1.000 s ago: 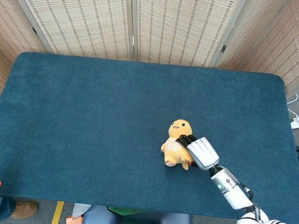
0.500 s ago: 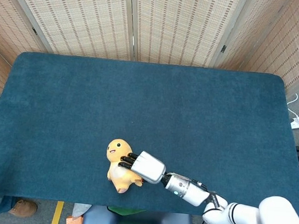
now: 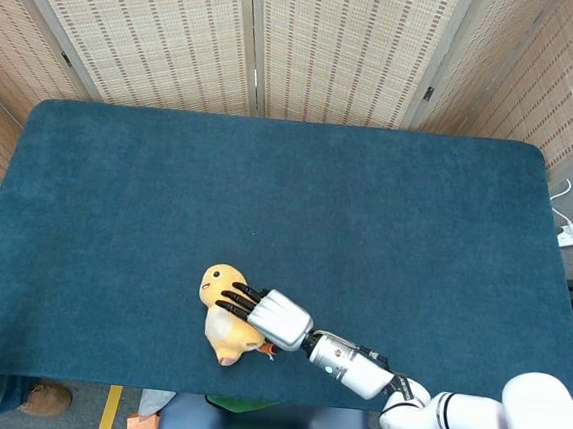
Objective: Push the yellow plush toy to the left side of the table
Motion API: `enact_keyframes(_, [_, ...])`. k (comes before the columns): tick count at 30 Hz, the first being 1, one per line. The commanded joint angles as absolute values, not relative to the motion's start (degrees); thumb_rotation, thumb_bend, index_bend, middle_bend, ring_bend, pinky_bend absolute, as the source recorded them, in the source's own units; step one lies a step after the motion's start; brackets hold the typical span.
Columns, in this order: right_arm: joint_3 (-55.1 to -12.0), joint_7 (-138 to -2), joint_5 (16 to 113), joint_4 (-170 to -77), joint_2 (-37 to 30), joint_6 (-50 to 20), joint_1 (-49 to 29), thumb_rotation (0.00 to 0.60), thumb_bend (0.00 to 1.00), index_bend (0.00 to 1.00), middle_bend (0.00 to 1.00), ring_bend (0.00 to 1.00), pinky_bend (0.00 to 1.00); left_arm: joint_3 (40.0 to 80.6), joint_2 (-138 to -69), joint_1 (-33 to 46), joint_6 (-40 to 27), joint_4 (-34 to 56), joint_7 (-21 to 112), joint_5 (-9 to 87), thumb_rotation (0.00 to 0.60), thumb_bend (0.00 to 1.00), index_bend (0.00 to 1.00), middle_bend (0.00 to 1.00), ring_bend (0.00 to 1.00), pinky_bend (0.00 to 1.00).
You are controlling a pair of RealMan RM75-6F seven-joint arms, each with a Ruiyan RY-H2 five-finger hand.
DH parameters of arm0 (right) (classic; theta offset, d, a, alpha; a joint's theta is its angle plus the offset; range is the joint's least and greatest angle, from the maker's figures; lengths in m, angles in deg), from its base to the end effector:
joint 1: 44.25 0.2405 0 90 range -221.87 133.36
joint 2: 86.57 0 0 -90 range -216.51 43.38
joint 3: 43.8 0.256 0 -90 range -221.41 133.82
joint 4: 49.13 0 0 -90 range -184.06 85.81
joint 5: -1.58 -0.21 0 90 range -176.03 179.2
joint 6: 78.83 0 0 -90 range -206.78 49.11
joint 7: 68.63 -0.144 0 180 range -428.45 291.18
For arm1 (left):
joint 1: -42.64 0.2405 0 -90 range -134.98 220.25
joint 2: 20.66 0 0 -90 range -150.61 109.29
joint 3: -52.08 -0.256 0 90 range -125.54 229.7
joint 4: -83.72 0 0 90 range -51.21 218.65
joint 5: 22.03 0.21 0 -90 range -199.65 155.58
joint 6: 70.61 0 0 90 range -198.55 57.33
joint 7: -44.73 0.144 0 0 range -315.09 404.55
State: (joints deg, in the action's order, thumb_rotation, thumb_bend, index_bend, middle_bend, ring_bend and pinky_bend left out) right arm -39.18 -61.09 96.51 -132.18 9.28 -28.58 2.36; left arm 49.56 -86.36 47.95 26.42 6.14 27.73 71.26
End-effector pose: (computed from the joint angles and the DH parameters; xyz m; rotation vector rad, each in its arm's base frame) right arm -0.0756 -0.2753 -0.0780 2.4037 -0.6606 1.1726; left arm -0.3552 0.1018 0.1812 -1.3357 -0.9359 -0.9703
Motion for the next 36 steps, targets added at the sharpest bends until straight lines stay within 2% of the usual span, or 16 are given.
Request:
enact_keyframes(1, [-41.3, -59.4, 94.9, -140.8, 1.9, -26.5, -0.8, 0.6, 0.03, 0.0, 0.0, 0.0, 0.0, 49.5, -86.3, 47.9, 26.3, 6.1, 28.0, 71.3, 0.6, 0.32, 0.0, 0.0, 0.0, 0.07])
enact_keyframes(4, [-44.4, -59.1, 96.0, -146.6, -4.0, -22.5, -4.2, 0.6, 0.03, 0.0, 0.0, 0.0, 0.0, 49.4, -86.4, 47.9, 26.5, 6.4, 28.2, 71.8, 0.6, 0.32, 0.0, 0.0, 0.0, 0.07])
enact_keyframes(6, [-48.4, -59.5, 98.2, -149.4, -9.4, -16.9, -8.6, 0.6, 0.03, 0.0, 0.0, 0.0, 0.0, 49.3, -86.9, 47.8, 26.9, 7.1, 28.1, 72.6, 0.6, 0.32, 0.0, 0.0, 0.0, 0.08])
enact_keyframes(9, [-53.5, -60.0, 101.7, -148.7, -14.6, -6.7, -16.0, 0.6, 0.03, 0.0, 0.0, 0.0, 0.0, 48.6, -87.5, 47.2, 26.9, 7.6, 26.5, 74.3, 0.6, 0.31, 0.0, 0.01, 0.0, 0.09])
enact_keyframes(11, [-56.5, -60.4, 103.1, -144.7, -16.1, 2.0, -22.7, 0.6, 0.03, 0.0, 0.0, 0.0, 0.0, 48.2, -87.6, 46.2, 26.3, 7.5, 26.4, 75.9, 0.6, 0.3, 0.0, 0.01, 0.0, 0.1])
enact_keyframes(14, [-58.3, -63.1, 101.2, -136.6, -15.0, 11.8, -31.7, 0.6, 0.06, 0.0, 0.0, 0.0, 0.0, 48.3, -87.6, 44.1, 25.1, 5.4, 31.1, 78.5, 0.6, 0.3, 0.0, 0.01, 0.0, 0.11])
enact_keyframes(19, [-54.8, -69.0, 96.5, -119.9, -8.1, 25.6, -43.3, 0.6, 0.11, 0.0, 0.0, 0.0, 0.0, 47.2, -85.7, 39.3, 20.2, -3.2, 37.7, 84.4, 0.6, 0.3, 0.0, 0.01, 0.0, 0.1])
enact_keyframes(22, [-52.3, -77.8, 94.1, -114.7, -6.4, 28.5, -45.9, 0.6, 0.11, 0.0, 0.0, 0.0, 0.0, 47.4, -85.7, 36.7, 15.8, -8.3, 43.6, 85.6, 0.6, 0.3, 0.0, 0.01, 0.0, 0.1])
enact_keyframes(26, [-51.4, -84.8, 93.6, -109.7, -5.9, 28.4, -47.2, 0.6, 0.13, 0.0, 0.0, 0.0, 0.0, 47.7, -87.0, 33.2, 8.7, -14.6, 49.2, 85.3, 0.6, 0.28, 0.0, 0.01, 0.0, 0.04])
enact_keyframes(30, [-50.0, -91.4, 93.5, -104.2, -4.1, 30.1, -48.6, 0.6, 0.14, 0.0, 0.0, 0.0, 0.0, 48.3, -87.6, 28.7, -0.2, -20.2, 52.2, 83.2, 0.6, 0.26, 0.0, 0.0, 0.0, 0.03])
enact_keyframes(36, [-49.2, -97.1, 92.2, -100.1, -4.2, 28.1, -50.4, 0.6, 0.15, 0.0, 0.0, 0.0, 0.0, 52.1, -92.9, 23.4, -9.6, -23.4, 61.8, 77.1, 0.6, 0.25, 0.0, 0.0, 0.0, 0.04])
